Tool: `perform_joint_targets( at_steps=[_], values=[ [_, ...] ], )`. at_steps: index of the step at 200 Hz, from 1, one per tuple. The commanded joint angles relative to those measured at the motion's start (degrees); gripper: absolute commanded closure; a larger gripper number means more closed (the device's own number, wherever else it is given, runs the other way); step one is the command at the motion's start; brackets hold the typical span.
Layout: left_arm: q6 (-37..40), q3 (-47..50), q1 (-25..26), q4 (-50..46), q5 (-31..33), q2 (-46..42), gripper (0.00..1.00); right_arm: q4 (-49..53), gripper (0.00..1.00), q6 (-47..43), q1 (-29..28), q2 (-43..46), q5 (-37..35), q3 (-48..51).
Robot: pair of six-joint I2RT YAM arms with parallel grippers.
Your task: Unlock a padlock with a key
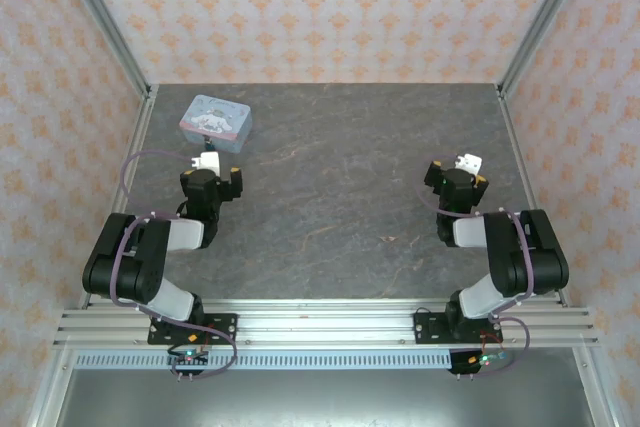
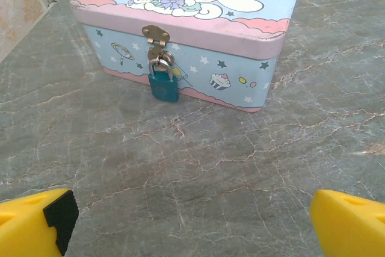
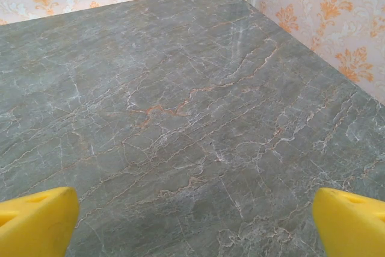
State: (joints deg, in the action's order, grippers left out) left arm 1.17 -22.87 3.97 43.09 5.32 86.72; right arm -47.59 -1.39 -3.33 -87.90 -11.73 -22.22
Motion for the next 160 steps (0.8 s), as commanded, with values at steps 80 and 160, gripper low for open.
perform_joint_targets(
  at_steps=[80,160],
  values=[
    [-0.3,-1.8,-1.4,-0.9,-1.0,-0.9,0.0,-0.6,0.01,-0.2,-0.2,0.3,0.8,-0.3],
    [-1.7,-10.9,-1.4,-20.9,2.2,-8.6,0.0,21.7,0.01,4.5,0.9,16.2,2.0,-5.9]
  ],
)
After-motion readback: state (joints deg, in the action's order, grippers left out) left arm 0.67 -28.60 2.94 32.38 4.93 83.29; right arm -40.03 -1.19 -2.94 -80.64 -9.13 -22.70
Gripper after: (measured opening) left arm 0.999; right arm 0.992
